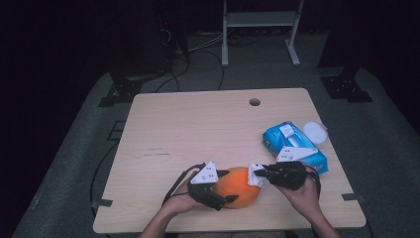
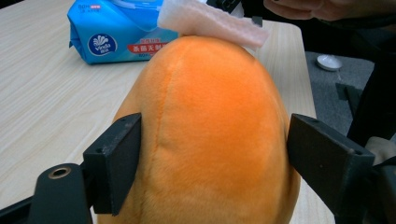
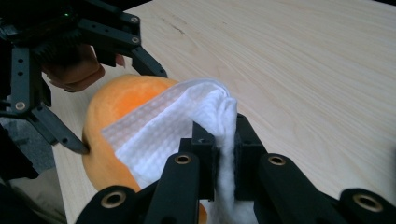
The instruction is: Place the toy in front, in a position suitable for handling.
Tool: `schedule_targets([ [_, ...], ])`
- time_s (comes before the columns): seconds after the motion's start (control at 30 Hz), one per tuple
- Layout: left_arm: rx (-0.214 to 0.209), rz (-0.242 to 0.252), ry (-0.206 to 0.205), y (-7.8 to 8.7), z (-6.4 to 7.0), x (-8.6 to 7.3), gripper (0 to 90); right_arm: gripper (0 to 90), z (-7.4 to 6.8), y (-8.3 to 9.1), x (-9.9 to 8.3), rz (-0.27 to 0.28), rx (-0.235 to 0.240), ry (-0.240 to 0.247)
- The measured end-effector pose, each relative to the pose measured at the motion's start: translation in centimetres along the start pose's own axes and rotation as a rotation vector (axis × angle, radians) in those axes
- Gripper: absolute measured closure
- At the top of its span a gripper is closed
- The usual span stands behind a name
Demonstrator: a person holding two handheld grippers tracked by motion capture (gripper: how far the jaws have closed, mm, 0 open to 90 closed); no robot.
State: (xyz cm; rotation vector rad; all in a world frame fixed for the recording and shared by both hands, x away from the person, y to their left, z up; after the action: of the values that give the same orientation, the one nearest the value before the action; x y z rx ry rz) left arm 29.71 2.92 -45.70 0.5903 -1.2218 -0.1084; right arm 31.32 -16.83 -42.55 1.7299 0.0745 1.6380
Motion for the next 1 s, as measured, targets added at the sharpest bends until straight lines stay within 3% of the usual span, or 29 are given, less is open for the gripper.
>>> schedule_targets([
  [0.17, -0.007, -0.007, -0.015, 0.0, 0.3, 0.0, 18.5, 81.6, -1.3, -0.3, 1.0, 0.006, 0.016, 0.058],
  [0.27, -0.031, 0.011, 0.002, 0.7, 0.0, 0.4, 18.5, 81.8, -1.1, -0.3, 0.7, 0.007, 0.037, 0.038],
  [0.37, -0.024, 0.02, 0.035, 1.2, -0.6, 0.7, 11.4, 81.7, -1.0, -0.2, 0.4, 0.007, 0.052, 0.041],
  [0.4, 0.0, 0.017, 0.059, 1.2, -1.1, 0.7, 11.4, 81.7, -1.0, -0.2, 0.4, 0.007, 0.056, 0.045],
  [0.43, -0.002, 0.015, 0.077, 1.1, -1.4, 0.5, 7.0, 81.7, -1.0, -0.1, 0.3, 0.005, 0.064, 0.044],
  [0.47, -0.029, -0.004, 0.121, 0.6, -1.6, 0.0, 7.0, 81.7, -1.0, -0.1, 0.2, 0.007, 0.068, 0.044],
  [0.53, -0.041, -0.018, 0.107, 0.2, -1.4, -0.5, 7.9, 81.6, -0.8, -0.1, 0.1, 0.004, 0.068, 0.04],
  [0.67, -0.007, 0.027, 0.048, 0.3, -1.0, -0.1, 31.8, 81.6, -0.2, 0.0, 0.0, 0.009, 0.064, 0.008],
  [0.73, 0.003, 0.055, 0.03, 0.4, -0.9, 0.2, 36.9, 81.7, -0.1, 0.2, 0.3, 0.026, 0.046, 0.002],
  [0.77, 0.011, 0.075, 0.013, 0.5, -0.7, 0.6, 36.9, 81.7, -0.1, 0.2, 0.3, 0.026, 0.046, 0.002],
  [0.8, 0.046, 0.102, -0.034, 0.6, -0.3, 1.1, 37.8, 81.7, -0.1, 0.4, 0.6, 0.036, 0.036, 0.009],
  [0.87, 0.097, 0.093, -0.092, 0.2, 0.0, 1.2, 36.9, 81.7, -0.3, 0.7, 1.3, 0.061, 0.026, 0.019],
  [1.0, 0.066, 0.052, -0.07, 0.4, -0.7, 0.4, 31.6, 81.6, -0.3, -0.1, 0.6, 0.026, 0.044, 0.02],
])
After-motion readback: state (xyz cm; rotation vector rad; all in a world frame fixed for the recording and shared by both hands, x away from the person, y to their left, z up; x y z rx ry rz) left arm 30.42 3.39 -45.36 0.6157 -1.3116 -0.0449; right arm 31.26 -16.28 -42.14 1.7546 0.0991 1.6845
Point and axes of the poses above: each handheld gripper's, and its own axes: y roughly backward along the jaws, x roughly out of its top, z roughly to its right, the point moved 5 cm from there along -y, roughly forward along the jaws, and after that the axes turned 14 degrees about y, right-handed, at the moved point
